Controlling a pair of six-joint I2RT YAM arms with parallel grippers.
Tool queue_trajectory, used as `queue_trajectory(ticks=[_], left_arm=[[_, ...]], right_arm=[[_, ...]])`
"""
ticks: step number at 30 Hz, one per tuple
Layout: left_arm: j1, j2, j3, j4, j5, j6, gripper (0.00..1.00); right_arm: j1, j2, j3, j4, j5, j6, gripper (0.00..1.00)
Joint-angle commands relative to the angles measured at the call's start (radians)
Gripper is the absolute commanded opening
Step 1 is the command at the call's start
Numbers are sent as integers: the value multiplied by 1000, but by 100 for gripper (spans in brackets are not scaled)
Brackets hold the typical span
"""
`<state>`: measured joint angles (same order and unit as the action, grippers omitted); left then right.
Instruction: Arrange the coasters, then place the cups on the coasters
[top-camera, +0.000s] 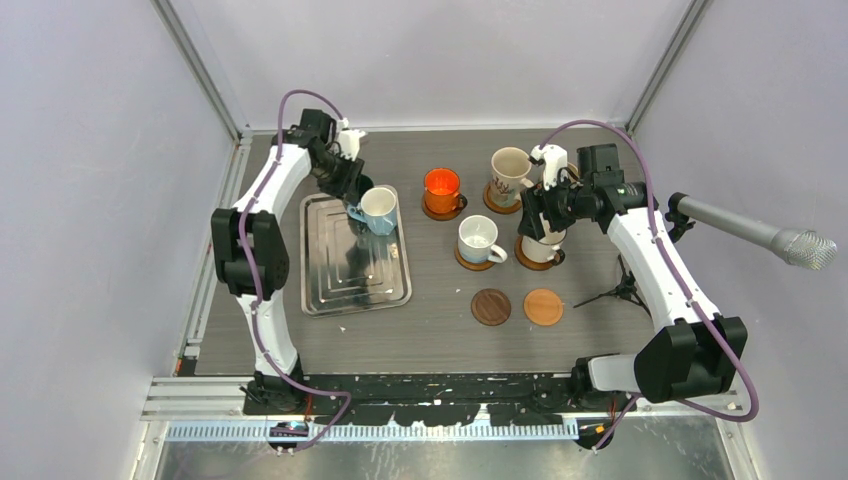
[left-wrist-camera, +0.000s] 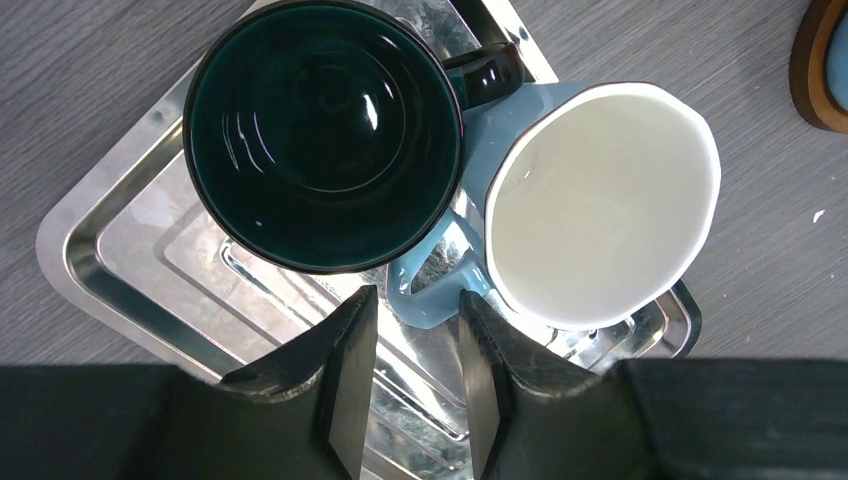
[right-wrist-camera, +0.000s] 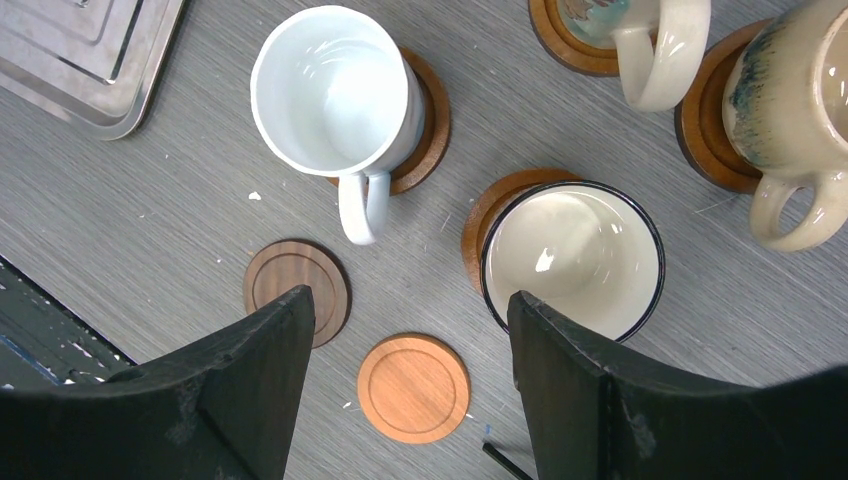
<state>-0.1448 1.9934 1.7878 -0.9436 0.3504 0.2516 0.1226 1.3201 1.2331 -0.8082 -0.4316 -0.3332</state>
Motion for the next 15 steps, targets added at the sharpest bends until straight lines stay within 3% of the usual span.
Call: queue_trajectory(ticks=[1, 15], left_arm=[[1, -52, 34, 25, -11, 5, 37], [1, 26, 102, -1, -100, 19, 34]], right_arm=[[6, -16, 16, 33, -1, 13, 75], [6, -18, 14, 33, 3, 14, 75]])
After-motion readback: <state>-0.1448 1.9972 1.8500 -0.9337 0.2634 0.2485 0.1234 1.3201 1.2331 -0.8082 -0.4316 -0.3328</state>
